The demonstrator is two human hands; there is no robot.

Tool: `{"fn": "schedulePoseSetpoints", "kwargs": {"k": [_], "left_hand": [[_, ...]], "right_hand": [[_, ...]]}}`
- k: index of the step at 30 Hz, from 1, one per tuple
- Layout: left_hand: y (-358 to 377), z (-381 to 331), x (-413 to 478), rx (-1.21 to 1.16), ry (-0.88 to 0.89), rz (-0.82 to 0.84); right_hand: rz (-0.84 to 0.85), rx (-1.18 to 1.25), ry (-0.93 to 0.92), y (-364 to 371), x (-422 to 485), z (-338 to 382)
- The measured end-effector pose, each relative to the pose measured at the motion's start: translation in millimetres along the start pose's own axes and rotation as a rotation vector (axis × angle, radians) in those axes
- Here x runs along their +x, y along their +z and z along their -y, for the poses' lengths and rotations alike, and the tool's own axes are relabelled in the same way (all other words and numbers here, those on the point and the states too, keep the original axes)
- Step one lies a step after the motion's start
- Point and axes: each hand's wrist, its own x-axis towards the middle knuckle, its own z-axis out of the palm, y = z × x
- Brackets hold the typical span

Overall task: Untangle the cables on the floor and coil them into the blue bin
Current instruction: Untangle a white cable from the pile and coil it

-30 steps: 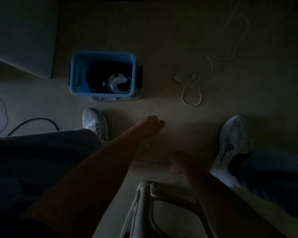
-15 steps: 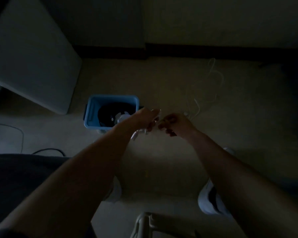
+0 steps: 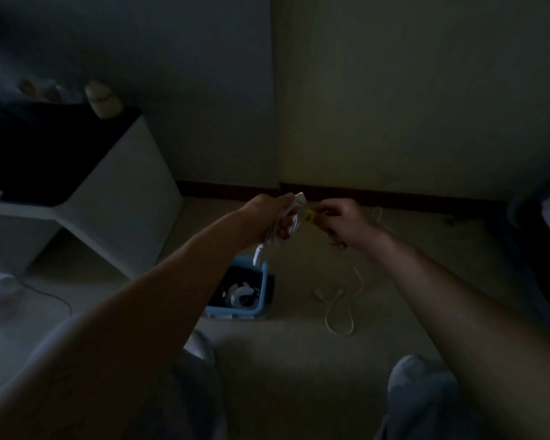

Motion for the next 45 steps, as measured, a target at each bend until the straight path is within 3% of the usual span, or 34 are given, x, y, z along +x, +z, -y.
{"fn": "schedulePoseSetpoints", "kwargs": {"k": [5, 10, 13, 16, 22, 31, 37, 45], "left_hand": [[3.1, -29.4, -24.8, -0.063, 0.067, -0.026], [3.4, -32.4, -34.0, -0.069, 0.116, -0.084], [5.9, -38.0, -32.7, -0.163, 0.086, -0.085], [8.0, -45.1, -33.8, -0.208, 0.105, -0.075], [8.0, -47.2, -26.6, -0.239, 0.065, -0.107], [13.8, -52.3, -27.4, -0.433, 0.058, -0.068], [17.7, -48.9, -32.0, -0.423, 0.073, -0.094], [27.4, -40.3, -24.2, -0.288, 0.093, -0.175]], "right_hand": [[0.016, -0.054, -0.073, -9.2, -8.4, 40.1], [0.014, 0.308, 0.077, -3.5, -10.5, 52.0], [-0.125, 0.378, 0.051, -2.3, 6.4, 52.0], [-0.21, 0.284, 0.021, -5.1, 20.4, 48.0], [-0.125, 0.269, -0.077, -13.4, 30.2, 44.5], [-0.096, 0.386, -0.073, -13.3, 28.8, 47.9], [-0.145, 0.199, -0.092, -8.1, 19.6, 53.4], [-0.347, -0.294, -0.227, -6.3, 16.3, 52.9]]}}
